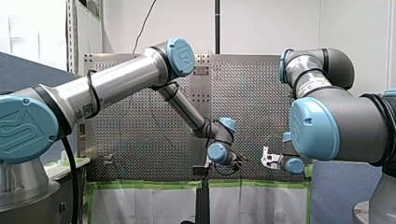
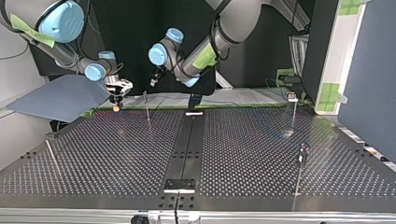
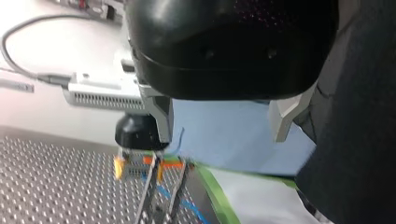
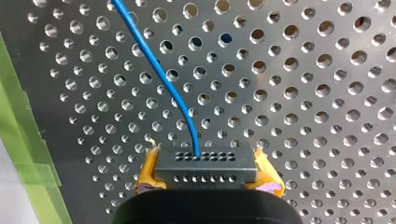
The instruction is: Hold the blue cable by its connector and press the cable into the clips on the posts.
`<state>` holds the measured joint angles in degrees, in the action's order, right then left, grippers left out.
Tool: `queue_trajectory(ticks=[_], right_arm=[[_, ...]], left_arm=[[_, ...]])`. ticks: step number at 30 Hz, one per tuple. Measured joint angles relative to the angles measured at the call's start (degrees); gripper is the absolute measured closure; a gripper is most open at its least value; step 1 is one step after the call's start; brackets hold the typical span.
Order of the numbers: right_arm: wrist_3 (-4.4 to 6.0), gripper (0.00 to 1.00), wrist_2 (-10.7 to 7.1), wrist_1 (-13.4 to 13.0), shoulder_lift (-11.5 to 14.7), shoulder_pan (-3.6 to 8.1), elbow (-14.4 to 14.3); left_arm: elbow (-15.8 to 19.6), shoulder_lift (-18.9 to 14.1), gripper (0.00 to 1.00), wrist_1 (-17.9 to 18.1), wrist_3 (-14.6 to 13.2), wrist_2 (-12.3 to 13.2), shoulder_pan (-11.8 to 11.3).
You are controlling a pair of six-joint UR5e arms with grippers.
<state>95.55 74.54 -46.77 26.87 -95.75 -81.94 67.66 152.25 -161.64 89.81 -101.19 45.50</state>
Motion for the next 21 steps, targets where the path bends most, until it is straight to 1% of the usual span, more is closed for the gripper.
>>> queue_trajectory(ticks=[2, 4, 8, 17, 21], right_arm=[[0.00, 1.00, 0.00, 0.0, 0.0, 0.00, 0.0], [0.00, 1.00, 0.00, 0.1, 0.0, -0.01, 0.0], [0.00, 1.00, 0.00, 0.3, 0.0, -0.02, 0.0], [-0.05, 1.00, -0.06, 0.4, -0.1, -0.05, 0.0], [-0.08, 1.00, -0.08, 0.4, -0.1, -0.08, 0.0]], left_arm=[[0.0, 0.0, 0.00, 0.9, 0.8, 0.5, 0.3], [0.0, 0.0, 0.00, 1.8, 1.6, 0.3, 0.6], [0.0, 0.0, 0.00, 3.8, 2.8, -1.2, 0.8], [0.0, 0.2, 0.00, 8.0, 3.3, -5.3, 1.2], [-0.4, 1.3, 0.00, 10.2, 3.5, -6.1, 1.3]])
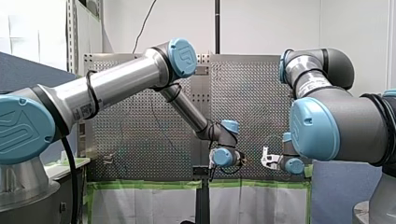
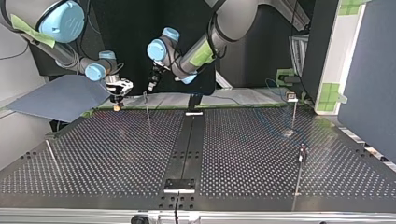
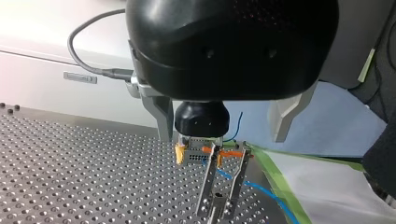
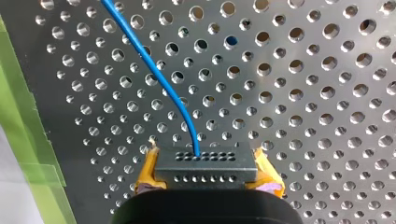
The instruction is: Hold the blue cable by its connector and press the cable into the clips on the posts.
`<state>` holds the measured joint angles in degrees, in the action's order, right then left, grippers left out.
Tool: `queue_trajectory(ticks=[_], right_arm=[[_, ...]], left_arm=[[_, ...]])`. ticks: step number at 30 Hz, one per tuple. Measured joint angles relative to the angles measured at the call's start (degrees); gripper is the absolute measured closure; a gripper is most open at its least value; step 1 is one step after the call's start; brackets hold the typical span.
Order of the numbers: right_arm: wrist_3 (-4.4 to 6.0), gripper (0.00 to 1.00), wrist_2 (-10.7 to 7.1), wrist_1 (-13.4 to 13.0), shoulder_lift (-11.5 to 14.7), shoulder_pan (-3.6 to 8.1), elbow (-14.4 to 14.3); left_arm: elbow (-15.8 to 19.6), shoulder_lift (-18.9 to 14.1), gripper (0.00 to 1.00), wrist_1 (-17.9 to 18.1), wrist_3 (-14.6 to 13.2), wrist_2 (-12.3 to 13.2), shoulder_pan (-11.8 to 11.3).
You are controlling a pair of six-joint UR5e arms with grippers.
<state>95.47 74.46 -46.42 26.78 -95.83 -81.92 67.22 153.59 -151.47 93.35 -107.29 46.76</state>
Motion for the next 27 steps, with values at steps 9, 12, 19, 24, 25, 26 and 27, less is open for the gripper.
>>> queue_trajectory(ticks=[9, 12, 19, 24, 25, 26, 27], right_arm=[[-0.01, 1.00, -0.09, 0.0, 0.0, -0.06, 0.0], [-0.01, 1.00, -0.09, 0.0, 0.0, -0.09, 0.0], [0.01, 1.00, -0.09, 0.0, 0.0, -0.17, 0.0], [0.07, 1.00, -0.10, 0.0, 0.0, -0.21, 0.0], [0.07, 1.00, -0.09, 0.0, 0.0, -0.21, 0.0], [0.07, 1.00, -0.09, 0.0, 0.0, -0.22, 0.0], [0.08, 1.00, -0.09, 0.0, 0.0, -0.24, 0.0]], left_arm=[[-1.5, 2.1, 0.00, 2.0, 0.6, -0.1, 0.3], [-2.7, 3.2, 0.00, 1.1, 0.7, -0.1, 0.3], [-5.9, 5.1, 0.00, -1.1, 0.2, -1.1, 0.5], [-7.1, 5.2, 0.00, -0.1, -0.2, -1.8, 0.6], [-7.2, 5.2, 0.00, 0.2, -0.3, -1.9, 0.7], [-7.2, 5.2, 0.00, 0.4, -0.3, -2.0, 0.7], [-7.3, 5.2, 0.00, 0.5, -0.4, -2.1, 0.8]])
